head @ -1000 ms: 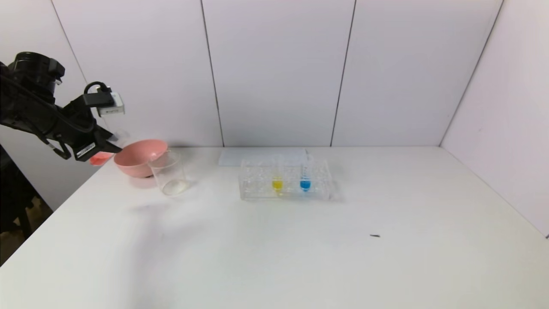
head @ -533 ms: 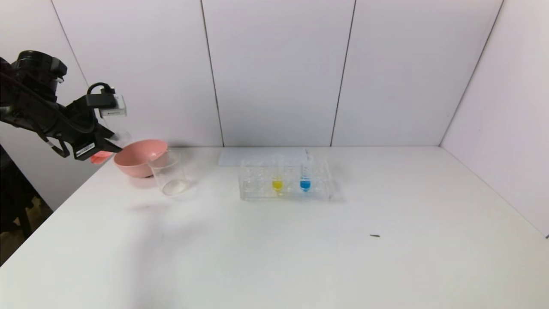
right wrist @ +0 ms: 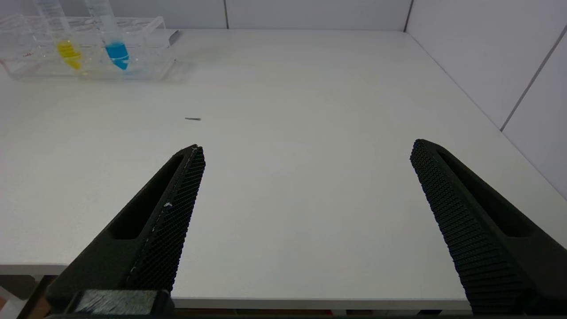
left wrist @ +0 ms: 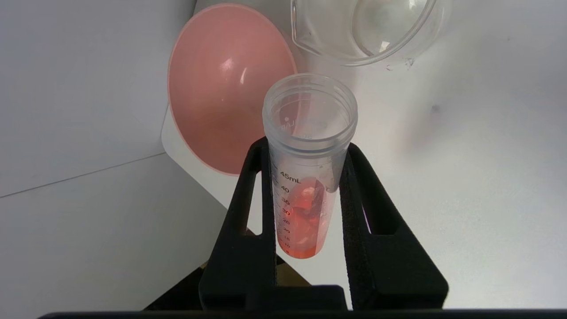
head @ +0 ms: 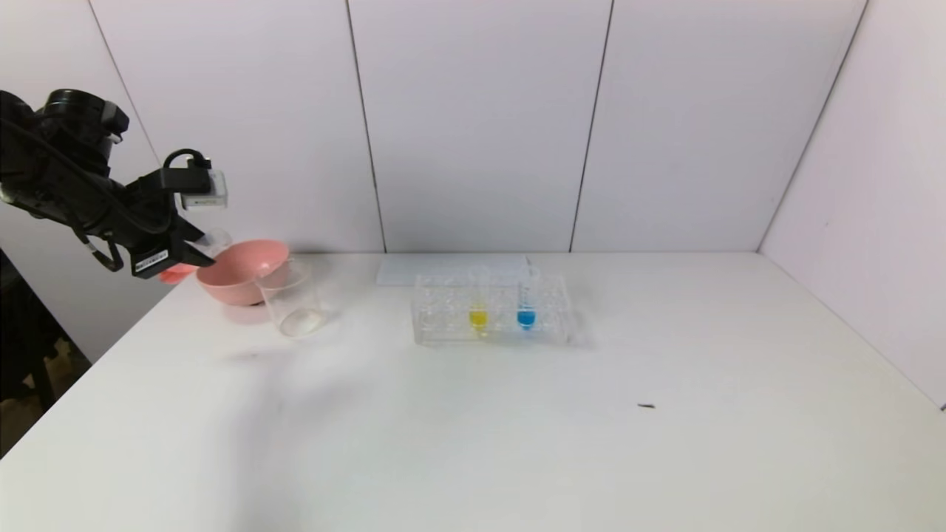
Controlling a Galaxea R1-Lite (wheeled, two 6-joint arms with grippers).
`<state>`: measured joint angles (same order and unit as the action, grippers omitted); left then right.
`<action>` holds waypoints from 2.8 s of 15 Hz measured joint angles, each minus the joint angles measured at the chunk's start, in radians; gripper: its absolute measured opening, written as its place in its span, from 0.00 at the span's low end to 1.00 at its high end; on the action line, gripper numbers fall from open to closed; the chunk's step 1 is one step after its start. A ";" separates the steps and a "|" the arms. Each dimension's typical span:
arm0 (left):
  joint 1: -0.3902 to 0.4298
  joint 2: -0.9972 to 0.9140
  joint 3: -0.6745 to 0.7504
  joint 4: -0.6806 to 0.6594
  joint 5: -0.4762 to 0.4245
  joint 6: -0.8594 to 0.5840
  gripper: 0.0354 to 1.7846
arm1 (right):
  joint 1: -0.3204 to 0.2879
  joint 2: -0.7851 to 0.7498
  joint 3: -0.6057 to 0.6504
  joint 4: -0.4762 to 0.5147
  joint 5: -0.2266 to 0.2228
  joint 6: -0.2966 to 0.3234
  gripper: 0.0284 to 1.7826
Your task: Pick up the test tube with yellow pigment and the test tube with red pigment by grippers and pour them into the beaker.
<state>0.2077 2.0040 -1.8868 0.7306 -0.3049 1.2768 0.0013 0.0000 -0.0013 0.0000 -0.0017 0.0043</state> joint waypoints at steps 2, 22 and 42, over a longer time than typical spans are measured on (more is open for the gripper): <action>-0.017 0.008 -0.029 0.039 0.040 0.004 0.23 | 0.000 0.000 0.000 0.000 0.000 0.000 0.95; -0.115 0.074 -0.101 0.049 0.176 0.072 0.23 | 0.000 0.000 0.000 0.000 0.000 0.000 0.95; -0.136 0.096 -0.101 0.024 0.293 0.150 0.23 | 0.000 0.000 0.000 0.000 0.000 0.000 0.95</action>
<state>0.0717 2.0998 -1.9879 0.7551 -0.0119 1.4272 0.0009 0.0000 -0.0013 0.0000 -0.0017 0.0043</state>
